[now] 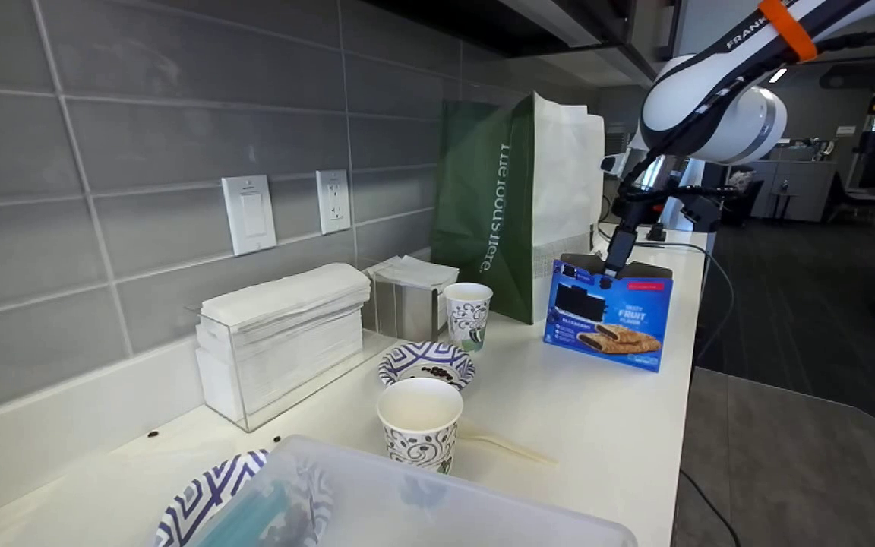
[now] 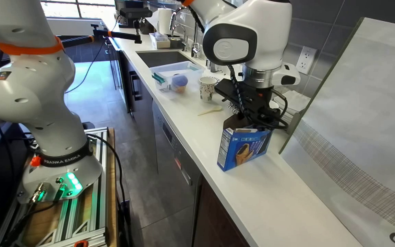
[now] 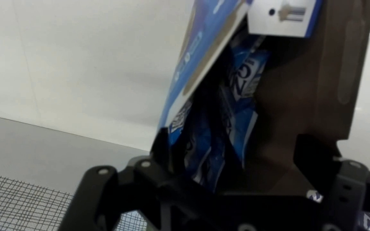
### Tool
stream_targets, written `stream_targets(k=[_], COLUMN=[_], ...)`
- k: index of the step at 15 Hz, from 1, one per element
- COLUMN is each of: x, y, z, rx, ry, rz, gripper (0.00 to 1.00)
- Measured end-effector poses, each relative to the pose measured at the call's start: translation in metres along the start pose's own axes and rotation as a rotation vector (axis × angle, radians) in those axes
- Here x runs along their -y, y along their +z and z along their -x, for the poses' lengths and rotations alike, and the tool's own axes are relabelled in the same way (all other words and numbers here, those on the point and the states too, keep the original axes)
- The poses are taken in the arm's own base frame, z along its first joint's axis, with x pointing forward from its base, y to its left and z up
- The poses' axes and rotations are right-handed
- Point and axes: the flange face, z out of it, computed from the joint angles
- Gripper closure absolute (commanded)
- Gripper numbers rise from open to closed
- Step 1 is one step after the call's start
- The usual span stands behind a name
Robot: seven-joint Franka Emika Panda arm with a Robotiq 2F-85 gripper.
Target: Remove one sachet from the blue box
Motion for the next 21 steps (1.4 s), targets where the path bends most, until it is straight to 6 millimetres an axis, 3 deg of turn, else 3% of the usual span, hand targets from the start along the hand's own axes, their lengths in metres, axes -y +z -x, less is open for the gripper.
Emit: stream_targets(k=[8, 9, 12, 16, 21], x=[-0.004, -0.005, -0.006, -0.007, -0.007], y=[-0.012, -0.013, -0.015, -0.020, -0.022], z=[0.000, 0.000, 0.000, 0.000, 0.000], rx=[-0.015, -0.015, -0.014, -0.020, -0.026], ry=[0.001, 0.001, 0.002, 0.000, -0.026], rz=[0.019, 0.021, 0.027, 0.036, 0.035], gripper=[0.89, 0.92, 0.97, 0.87, 0.93])
